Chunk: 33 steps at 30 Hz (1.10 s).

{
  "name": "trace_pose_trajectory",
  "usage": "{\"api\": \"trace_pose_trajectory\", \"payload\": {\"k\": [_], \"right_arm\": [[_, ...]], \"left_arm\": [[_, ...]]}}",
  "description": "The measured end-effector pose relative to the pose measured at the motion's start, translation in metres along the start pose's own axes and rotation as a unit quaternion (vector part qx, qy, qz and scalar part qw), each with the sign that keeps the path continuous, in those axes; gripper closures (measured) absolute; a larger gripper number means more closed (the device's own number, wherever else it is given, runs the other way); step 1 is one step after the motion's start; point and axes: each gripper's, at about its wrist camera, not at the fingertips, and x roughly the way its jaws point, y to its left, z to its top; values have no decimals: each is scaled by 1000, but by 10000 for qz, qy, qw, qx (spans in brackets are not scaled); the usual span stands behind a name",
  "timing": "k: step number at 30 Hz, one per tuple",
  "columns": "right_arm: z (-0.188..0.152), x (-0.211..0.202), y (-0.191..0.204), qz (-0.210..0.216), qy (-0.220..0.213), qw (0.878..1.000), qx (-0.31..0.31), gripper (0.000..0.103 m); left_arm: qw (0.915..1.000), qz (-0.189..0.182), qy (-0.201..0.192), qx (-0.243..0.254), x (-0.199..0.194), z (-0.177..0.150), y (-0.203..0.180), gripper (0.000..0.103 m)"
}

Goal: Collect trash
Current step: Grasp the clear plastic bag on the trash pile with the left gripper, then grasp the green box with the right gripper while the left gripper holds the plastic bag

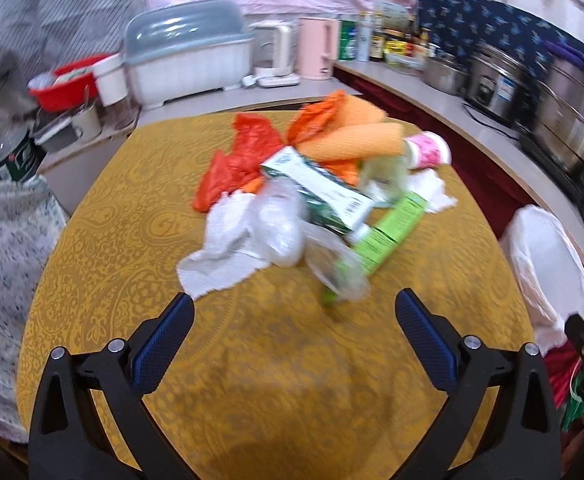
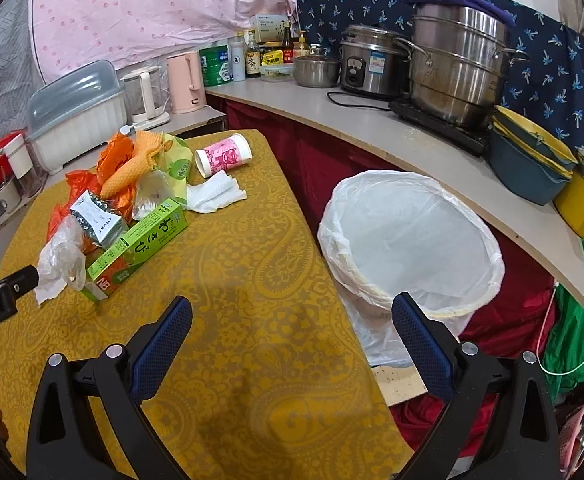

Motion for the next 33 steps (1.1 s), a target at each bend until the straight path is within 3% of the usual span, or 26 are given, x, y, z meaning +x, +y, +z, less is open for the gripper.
{"api": "trace_pose_trajectory", "payload": {"k": [11, 16, 19, 21, 23, 33], "right_arm": [[19, 46, 42, 241, 207, 9994, -101, 7], [27, 61, 58, 322, 238, 9991, -157, 7], [30, 69, 66, 373, 286, 9987, -177, 7], [31, 73, 72, 401, 321, 9985, -195, 7], [32, 76, 77, 447, 346, 9982, -209, 7], [30, 88, 111, 956, 584, 9937, 44, 7]], "left_arm": [[9990, -146, 293, -315, 68, 38, 22, 8], [9968, -346, 645, -313, 103, 43, 19, 28], [9946, -523, 841, -319, 116, 41, 17, 47], [9932, -656, 906, -314, 118, 40, 16, 64], [9926, -772, 886, -315, 115, 39, 17, 68], [9901, -1257, 518, -344, 57, 36, 43, 71]]}}
